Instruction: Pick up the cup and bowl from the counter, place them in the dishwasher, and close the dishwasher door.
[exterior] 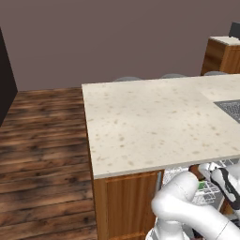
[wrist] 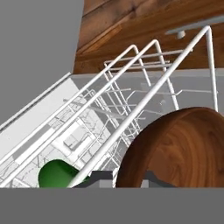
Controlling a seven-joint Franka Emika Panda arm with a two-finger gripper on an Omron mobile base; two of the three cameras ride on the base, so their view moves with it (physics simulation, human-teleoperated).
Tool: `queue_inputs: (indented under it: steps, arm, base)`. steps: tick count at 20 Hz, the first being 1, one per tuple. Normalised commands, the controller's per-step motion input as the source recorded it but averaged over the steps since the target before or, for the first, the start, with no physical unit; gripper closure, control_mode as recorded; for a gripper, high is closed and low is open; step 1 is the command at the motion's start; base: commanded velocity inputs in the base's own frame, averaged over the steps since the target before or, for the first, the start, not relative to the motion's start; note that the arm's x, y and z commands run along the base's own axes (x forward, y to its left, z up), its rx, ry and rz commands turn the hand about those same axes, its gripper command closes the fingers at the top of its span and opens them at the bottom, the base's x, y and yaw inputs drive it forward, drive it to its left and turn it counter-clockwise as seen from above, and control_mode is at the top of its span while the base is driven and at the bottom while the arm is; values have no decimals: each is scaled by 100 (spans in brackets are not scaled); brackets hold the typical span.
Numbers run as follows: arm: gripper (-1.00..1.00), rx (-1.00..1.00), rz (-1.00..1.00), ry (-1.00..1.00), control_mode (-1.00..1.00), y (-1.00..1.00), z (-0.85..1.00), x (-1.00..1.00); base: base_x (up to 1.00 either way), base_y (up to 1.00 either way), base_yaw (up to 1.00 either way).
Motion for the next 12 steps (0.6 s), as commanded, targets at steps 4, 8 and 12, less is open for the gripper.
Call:
queue_inputs:
  steps: [4, 8, 12]
  arm:
    - [-100, -14, 6, -19, -100, 0, -16, -70]
    - [-100, -21, 10, -25, -100, 0, 35, -80]
    - [-100, -26, 9, -17, -100, 0, 85, -35]
  base:
    - [0, 0, 0]
    - [0, 0, 0]
    - [0, 0, 0]
